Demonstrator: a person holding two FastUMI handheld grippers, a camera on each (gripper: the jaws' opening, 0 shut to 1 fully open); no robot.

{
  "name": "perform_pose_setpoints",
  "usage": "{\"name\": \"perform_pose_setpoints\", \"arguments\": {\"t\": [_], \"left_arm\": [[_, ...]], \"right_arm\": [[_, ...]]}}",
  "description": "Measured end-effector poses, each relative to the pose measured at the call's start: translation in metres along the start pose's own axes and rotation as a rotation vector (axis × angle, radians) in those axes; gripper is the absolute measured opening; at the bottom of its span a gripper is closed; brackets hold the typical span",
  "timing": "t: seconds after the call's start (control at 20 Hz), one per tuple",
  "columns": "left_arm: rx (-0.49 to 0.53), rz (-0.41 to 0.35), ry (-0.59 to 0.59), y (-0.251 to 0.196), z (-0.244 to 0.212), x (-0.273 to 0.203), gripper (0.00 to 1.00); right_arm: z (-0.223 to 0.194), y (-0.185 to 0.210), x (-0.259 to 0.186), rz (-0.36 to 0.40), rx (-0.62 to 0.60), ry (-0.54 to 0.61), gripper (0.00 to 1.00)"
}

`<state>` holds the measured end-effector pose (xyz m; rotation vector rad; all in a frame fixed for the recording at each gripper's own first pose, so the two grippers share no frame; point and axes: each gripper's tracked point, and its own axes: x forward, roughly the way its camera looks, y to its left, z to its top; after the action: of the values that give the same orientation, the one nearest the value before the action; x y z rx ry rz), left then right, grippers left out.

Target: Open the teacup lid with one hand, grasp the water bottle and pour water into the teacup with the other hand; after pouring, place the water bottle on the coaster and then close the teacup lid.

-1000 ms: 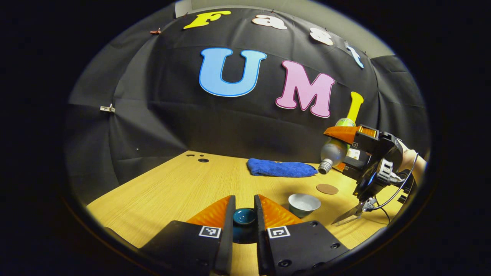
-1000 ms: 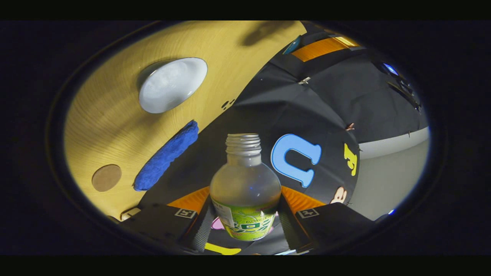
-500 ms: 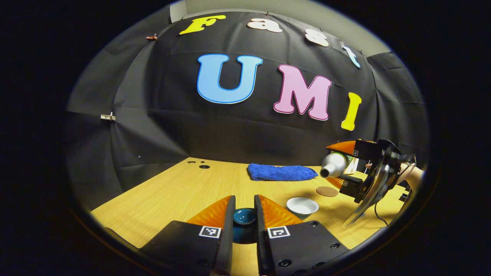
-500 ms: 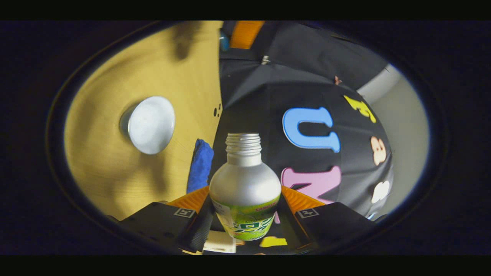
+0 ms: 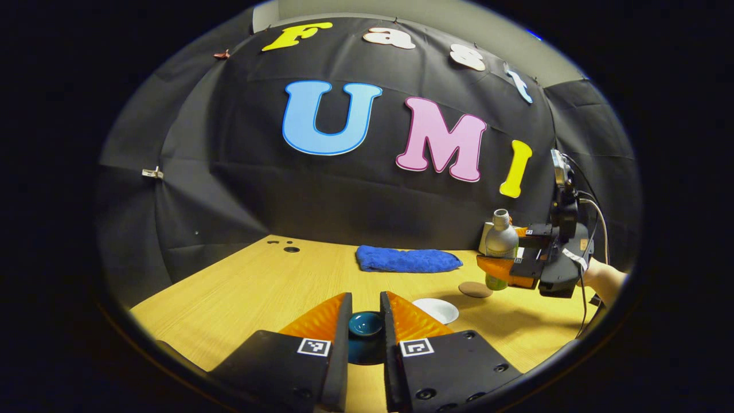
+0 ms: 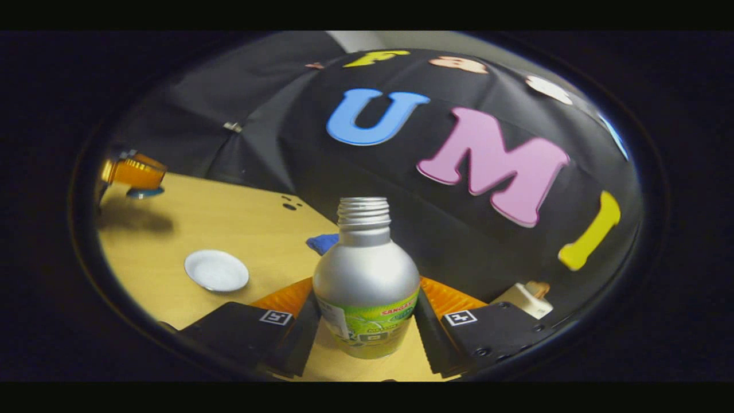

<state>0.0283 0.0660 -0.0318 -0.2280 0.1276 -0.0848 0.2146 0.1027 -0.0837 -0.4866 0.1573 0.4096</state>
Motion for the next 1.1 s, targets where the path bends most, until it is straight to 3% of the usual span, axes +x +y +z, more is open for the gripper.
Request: {"name": "perform_pose_setpoints", "arguments": {"t": [0.2, 0.3, 0.5, 0.75, 1.1], "left_arm": [[0.007, -0.026, 0.008, -0.014, 0.000, 0.006, 0.33], [0.024, -0.030, 0.007, -0.018, 0.001, 0.007, 0.32], [0.031, -0.027, 0.015, -0.019, -0.002, 0.009, 0.30], [0.014, -0.024, 0.039, -0.019, -0.012, 0.015, 0.30], [0.017, -0.021, 0.056, -0.019, -0.018, 0.020, 0.30]], "right_arm": [[0.000, -0.035, 0.018, -0.029, 0.322, -0.003, 0.80], [-0.004, -0.057, 0.030, -0.064, 0.408, -0.014, 0.80], [-0.031, -0.079, 0.047, -0.123, 0.426, 0.030, 0.80], [-0.050, -0.069, 0.060, -0.105, 0.489, 0.036, 0.81], [-0.051, -0.064, 0.061, -0.113, 0.406, 0.024, 0.82]]}}
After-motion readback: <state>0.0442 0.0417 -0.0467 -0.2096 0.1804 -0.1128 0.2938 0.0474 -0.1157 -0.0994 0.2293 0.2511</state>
